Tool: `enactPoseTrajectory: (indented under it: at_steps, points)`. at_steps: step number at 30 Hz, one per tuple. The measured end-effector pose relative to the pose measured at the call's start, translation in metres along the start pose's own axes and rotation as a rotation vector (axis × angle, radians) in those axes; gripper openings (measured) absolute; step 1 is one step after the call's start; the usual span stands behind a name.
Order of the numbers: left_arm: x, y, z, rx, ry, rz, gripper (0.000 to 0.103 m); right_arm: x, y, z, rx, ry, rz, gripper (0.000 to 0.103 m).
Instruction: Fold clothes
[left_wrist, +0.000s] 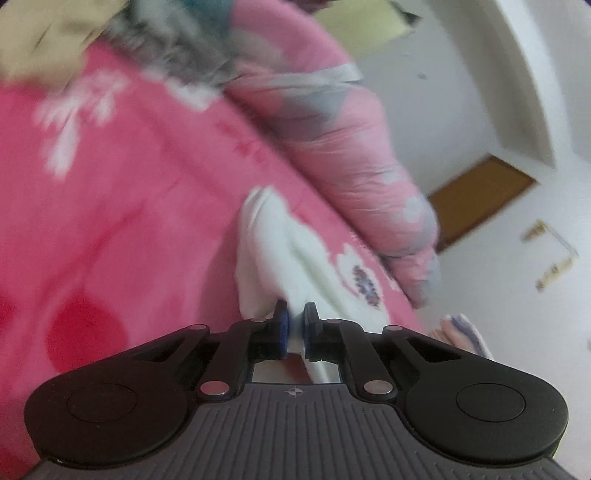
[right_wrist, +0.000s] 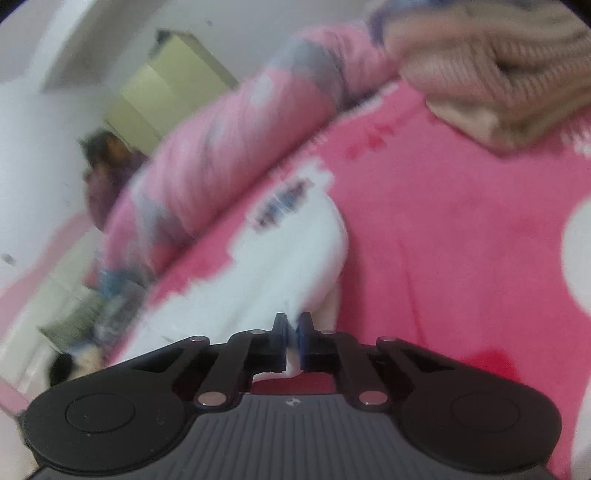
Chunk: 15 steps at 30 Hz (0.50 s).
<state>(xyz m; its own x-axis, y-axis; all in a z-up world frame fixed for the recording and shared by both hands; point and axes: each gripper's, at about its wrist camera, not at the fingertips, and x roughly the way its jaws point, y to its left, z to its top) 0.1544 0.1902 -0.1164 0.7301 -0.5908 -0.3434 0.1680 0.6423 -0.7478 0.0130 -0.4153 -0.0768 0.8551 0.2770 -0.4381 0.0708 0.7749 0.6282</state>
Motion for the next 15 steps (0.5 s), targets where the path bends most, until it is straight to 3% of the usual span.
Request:
enactPoseTrajectory:
  at_steps: [3, 6, 8, 10, 12, 13, 15]
  points:
    - [0.006, 0.005, 0.002, 0.058, 0.063, 0.006, 0.006, -0.003, 0.002, 0.004, -0.054, 0.007, -0.002, 0.005]
    - [0.012, 0.019, -0.001, 0.038, 0.12, 0.026, 0.008, 0.016, -0.032, -0.009, 0.049, 0.097, -0.056, 0.007]
    - [0.011, 0.029, -0.004, -0.013, 0.128, 0.041, 0.017, 0.018, -0.056, -0.015, 0.178, 0.125, -0.046, 0.011]
    - [-0.005, 0.032, -0.004, -0.054, 0.073, 0.038, 0.026, 0.004, -0.062, -0.013, 0.243, 0.091, -0.043, 0.02]
    - [-0.021, 0.036, -0.003, -0.108, 0.034, 0.008, 0.044, -0.011, -0.068, -0.011, 0.307, 0.057, -0.04, 0.03]
    - [-0.028, 0.038, -0.003, -0.136, 0.023, -0.013, 0.048, -0.019, -0.069, -0.011, 0.336, 0.051, -0.027, 0.035]
    - [-0.035, 0.037, -0.006, -0.17, 0.019, -0.039, 0.068, -0.027, -0.063, -0.013, 0.377, 0.068, 0.04, 0.038]
